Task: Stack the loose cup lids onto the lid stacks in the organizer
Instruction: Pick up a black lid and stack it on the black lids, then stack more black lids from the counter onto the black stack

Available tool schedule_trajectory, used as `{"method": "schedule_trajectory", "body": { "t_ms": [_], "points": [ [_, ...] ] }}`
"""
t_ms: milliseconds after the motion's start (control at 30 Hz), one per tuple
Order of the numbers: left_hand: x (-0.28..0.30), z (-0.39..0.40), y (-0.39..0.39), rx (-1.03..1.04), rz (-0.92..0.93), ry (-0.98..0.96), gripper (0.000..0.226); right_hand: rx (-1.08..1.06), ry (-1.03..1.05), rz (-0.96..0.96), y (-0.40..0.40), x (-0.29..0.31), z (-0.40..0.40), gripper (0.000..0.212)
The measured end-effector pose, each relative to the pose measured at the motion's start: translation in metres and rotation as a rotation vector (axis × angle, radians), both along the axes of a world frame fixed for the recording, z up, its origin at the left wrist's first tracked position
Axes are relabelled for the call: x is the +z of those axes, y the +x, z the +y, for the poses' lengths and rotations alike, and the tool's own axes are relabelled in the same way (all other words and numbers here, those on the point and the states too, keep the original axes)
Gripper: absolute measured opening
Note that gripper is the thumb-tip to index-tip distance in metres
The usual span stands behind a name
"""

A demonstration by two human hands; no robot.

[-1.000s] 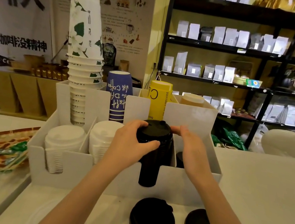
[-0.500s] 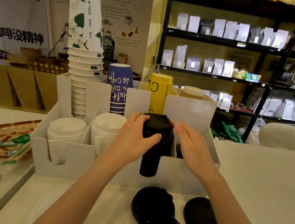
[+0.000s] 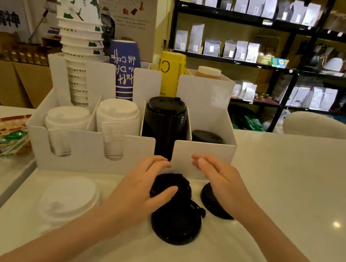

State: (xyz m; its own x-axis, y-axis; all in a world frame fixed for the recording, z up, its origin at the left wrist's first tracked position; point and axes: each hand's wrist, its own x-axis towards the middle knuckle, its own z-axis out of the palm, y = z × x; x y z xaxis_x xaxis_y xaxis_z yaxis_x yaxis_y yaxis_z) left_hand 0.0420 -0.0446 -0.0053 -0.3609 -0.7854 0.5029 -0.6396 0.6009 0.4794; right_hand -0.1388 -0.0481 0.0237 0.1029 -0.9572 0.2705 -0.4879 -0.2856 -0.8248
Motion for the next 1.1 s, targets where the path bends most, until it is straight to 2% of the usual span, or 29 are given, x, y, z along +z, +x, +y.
{"method": "schedule_trajectory", "body": {
  "t_ms": [200,267,367,467,567,700,900,1100],
  "points": [
    [-0.018,0.007,0.001,0.127,0.118,0.267,0.067,0.017,0.181,-0.133,0.009,-0.025,0.009,0.023],
    [-0.022,0.008,0.0,0.121,0.133,0.304,0.065,0.015,0.23,-0.134,0.012,-0.03,0.011,0.025],
    [-0.026,0.008,-0.002,0.102,0.198,0.339,0.06,0.034,0.24,-0.121,0.015,-0.032,0.012,0.016],
    [-0.027,0.007,-0.002,0.104,0.244,0.336,0.059,0.038,0.234,-0.108,0.014,-0.035,0.012,0.014],
    [-0.027,0.01,-0.002,0.107,0.293,0.292,0.06,0.03,0.2,-0.119,0.014,-0.035,0.014,0.017],
    [-0.019,0.014,-0.003,0.114,0.33,0.119,0.059,-0.002,0.066,-0.2,0.012,-0.027,0.016,0.026],
    [0.03,0.003,-0.001,0.122,0.392,-0.117,0.067,0.026,-0.203,-0.272,0.015,0.009,0.005,0.033],
    [0.084,-0.025,-0.004,0.084,0.48,-0.139,0.063,-0.022,-0.345,-0.341,0.02,0.054,-0.026,0.036]
  ]
}}
